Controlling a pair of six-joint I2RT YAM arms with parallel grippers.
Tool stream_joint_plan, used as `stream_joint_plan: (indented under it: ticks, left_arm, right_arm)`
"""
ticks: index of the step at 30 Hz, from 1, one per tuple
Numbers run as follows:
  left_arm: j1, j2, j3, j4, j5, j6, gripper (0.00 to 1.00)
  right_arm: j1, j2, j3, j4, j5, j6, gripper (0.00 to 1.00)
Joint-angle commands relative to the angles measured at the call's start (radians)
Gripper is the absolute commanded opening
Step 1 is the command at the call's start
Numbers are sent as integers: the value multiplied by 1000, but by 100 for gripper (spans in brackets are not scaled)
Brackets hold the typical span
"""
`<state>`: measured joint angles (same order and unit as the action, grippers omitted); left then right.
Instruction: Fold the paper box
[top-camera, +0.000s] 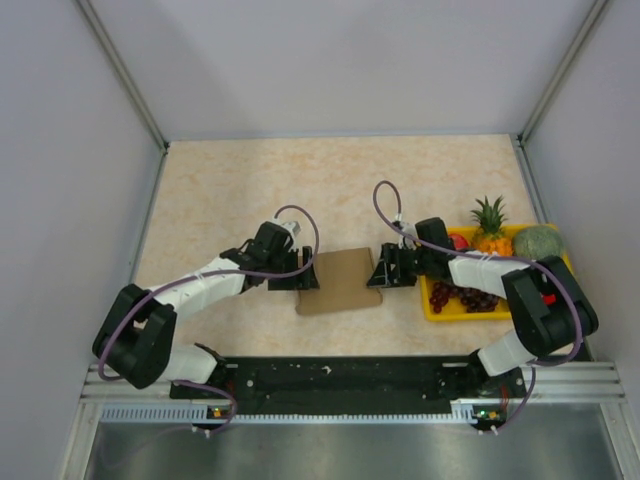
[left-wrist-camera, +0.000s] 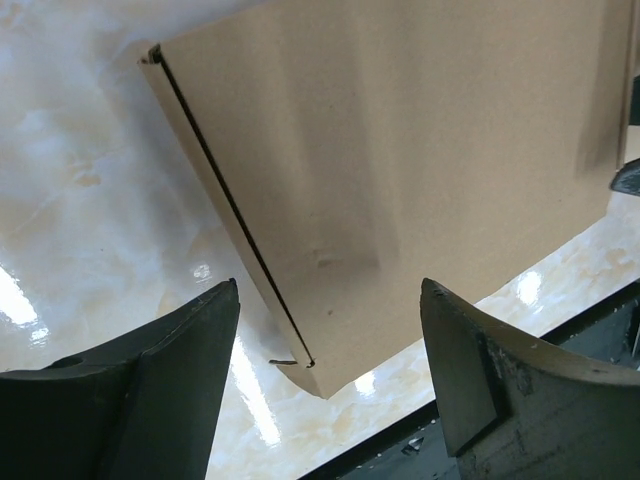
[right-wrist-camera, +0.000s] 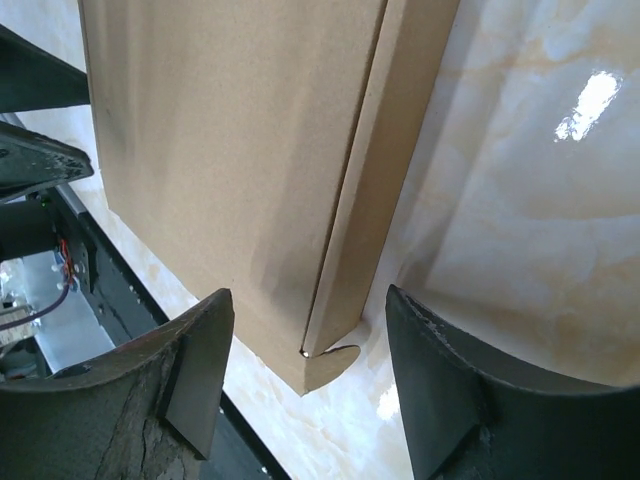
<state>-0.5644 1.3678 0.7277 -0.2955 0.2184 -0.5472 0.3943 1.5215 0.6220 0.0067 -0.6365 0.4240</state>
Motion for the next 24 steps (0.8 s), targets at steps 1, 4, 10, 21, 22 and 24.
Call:
stream_joint_plan:
  ticks: [1, 4, 10, 21, 22, 24]
  left_arm:
    - [4, -19, -31, 27, 9, -7, 78]
    - [4, -15, -66, 56, 48, -25, 78]
    - [0, -16, -91, 119, 94, -46, 75]
    - [-31, -125, -96, 98, 157, -92, 74]
    - [-31, -148, -93, 76, 162, -94, 74]
    - [-31, -212, -74, 46, 173, -103, 74]
  right_arm:
    - [-8, -60, -10, -5, 8, -44, 63]
    - [-8, -57, -27, 15, -11, -34, 63]
    - [8, -55, -33, 72, -26, -8, 62]
    - [97, -199, -21, 12, -11, 81, 60]
    - [97, -220, -21, 6, -15, 90, 60]
    - [98, -285, -19, -5, -34, 128, 60]
